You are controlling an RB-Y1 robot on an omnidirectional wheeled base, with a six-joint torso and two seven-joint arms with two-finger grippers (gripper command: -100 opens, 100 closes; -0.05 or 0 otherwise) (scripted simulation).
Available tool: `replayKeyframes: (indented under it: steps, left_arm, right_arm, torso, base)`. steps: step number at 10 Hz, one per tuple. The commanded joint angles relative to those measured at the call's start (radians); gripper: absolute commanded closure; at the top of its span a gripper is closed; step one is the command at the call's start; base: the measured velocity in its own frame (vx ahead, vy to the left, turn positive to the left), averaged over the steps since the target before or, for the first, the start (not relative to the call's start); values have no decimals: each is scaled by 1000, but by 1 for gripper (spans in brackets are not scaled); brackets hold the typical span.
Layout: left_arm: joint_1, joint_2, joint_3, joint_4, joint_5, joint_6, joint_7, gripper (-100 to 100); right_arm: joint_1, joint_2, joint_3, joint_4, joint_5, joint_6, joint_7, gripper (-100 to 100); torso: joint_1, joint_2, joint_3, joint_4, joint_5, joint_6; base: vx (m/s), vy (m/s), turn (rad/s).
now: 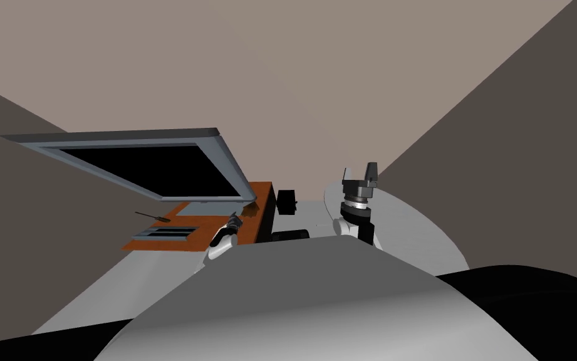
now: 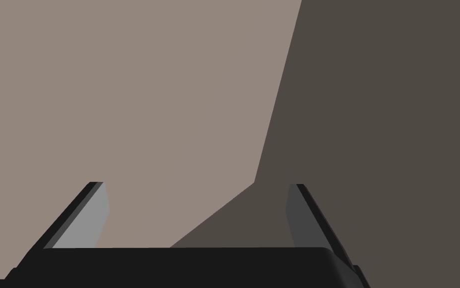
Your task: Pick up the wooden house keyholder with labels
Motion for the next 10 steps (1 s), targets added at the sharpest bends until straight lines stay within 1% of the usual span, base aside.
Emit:
replayKeyframes:
  steps: [1, 5, 8, 10]
  left_arm:
    - [-20, 13, 0, 41, 15, 45, 12, -100]
    - [-51, 42, -2, 104, 44, 135, 36, -100]
    - [-67, 64, -2, 136, 61, 185, 49, -100]
    - [-77, 85, -1, 157, 74, 221, 58, -100]
  right_arm:
    - [0, 0, 0, 0, 0, 0, 0, 0]
    - [0, 0, 0, 0, 0, 0, 0, 0]
    - [0, 0, 0, 0, 0, 0, 0, 0]
    - [0, 0, 0, 0, 0, 0, 0, 0]
  torso:
    - [0, 0, 0, 0, 0, 0]
    - [1, -1, 0, 0, 0, 0]
    - [0, 1, 0, 0, 0, 0]
    - [1, 2, 1, 0, 0, 0]
  base:
    - [98, 13, -4]
    - [87, 14, -10]
    - [60, 5, -8]
    - [41, 14, -14]
